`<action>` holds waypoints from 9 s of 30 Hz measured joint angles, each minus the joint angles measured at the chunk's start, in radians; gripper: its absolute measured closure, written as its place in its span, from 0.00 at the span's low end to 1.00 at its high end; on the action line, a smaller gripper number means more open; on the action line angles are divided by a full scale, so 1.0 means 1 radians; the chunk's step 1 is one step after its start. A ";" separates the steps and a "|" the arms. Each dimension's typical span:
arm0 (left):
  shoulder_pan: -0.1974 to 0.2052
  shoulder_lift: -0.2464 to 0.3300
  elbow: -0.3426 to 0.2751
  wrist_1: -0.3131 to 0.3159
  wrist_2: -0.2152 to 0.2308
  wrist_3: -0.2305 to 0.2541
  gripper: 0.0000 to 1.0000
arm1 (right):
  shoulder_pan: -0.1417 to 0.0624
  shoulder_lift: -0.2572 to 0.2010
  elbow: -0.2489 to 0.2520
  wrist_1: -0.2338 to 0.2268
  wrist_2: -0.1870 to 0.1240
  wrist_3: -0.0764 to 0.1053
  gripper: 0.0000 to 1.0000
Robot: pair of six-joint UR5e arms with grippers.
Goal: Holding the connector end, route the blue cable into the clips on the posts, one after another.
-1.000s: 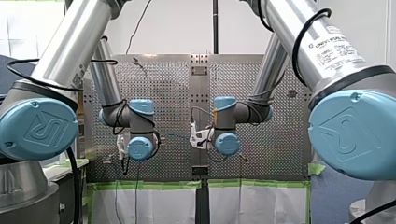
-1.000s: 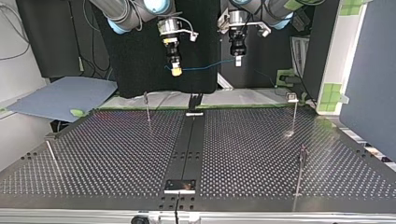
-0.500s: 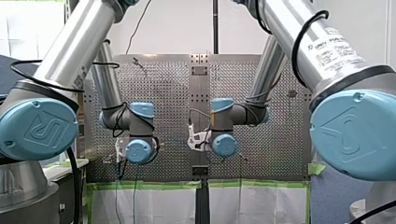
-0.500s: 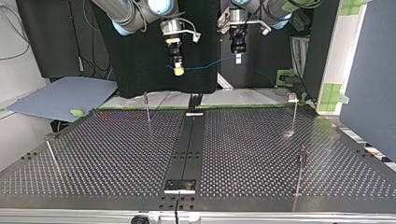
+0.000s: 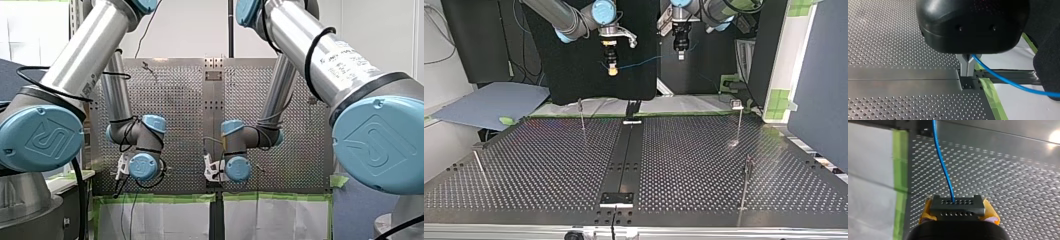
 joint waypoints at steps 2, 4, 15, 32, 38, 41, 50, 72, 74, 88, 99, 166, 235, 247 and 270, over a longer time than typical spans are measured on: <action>0.000 0.000 0.000 -0.002 0.000 0.000 1.00 | 0.000 0.002 0.000 0.021 0.001 0.000 1.00; 0.000 0.000 0.000 -0.004 0.001 0.001 1.00 | 0.000 0.003 0.000 0.043 0.001 0.000 1.00; 0.000 0.072 0.012 -0.077 0.071 -0.036 1.00 | 0.045 -0.066 -0.037 0.050 -0.055 0.042 1.00; 0.008 0.222 0.018 -0.227 0.092 -0.180 1.00 | 0.049 -0.219 -0.057 0.121 -0.174 0.084 1.00; 0.055 0.278 0.062 -0.283 0.088 -0.233 1.00 | 0.045 -0.280 -0.084 0.148 -0.183 0.085 1.00; 0.082 0.305 0.088 -0.310 0.077 -0.256 1.00 | 0.043 -0.312 -0.101 0.163 -0.190 0.086 1.00; 0.158 0.381 0.164 -0.386 0.034 -0.272 1.00 | 0.042 -0.346 -0.159 0.222 -0.218 0.083 1.00; 0.264 0.597 0.287 -0.535 0.121 -0.390 1.00 | 0.010 -0.296 -0.291 0.312 -0.319 0.101 1.00; 0.268 0.616 0.304 -0.553 0.125 -0.389 1.00 | 0.014 -0.285 -0.311 0.330 -0.324 0.100 1.00; 0.301 0.654 0.374 -0.676 0.111 -0.337 1.00 | 0.023 -0.289 -0.447 0.458 -0.365 0.094 1.00; 0.330 0.654 0.406 -0.713 0.119 -0.335 1.00 | 0.039 -0.292 -0.542 0.505 -0.377 0.091 1.00; 0.597 0.576 0.645 -0.845 0.339 -0.314 1.00 | 0.077 -0.156 -0.888 0.536 -0.448 0.252 1.00; 0.697 0.382 0.840 -0.814 0.592 -0.467 1.00 | 0.003 0.018 -1.109 0.555 -0.459 0.298 1.00; 0.694 0.380 0.840 -0.788 0.601 -0.525 0.90 | -0.009 0.019 -1.141 0.577 -0.453 0.325 1.00; 0.695 0.381 0.840 -0.771 0.594 -0.669 0.00 | -0.025 0.019 -1.143 0.600 -0.454 0.318 1.00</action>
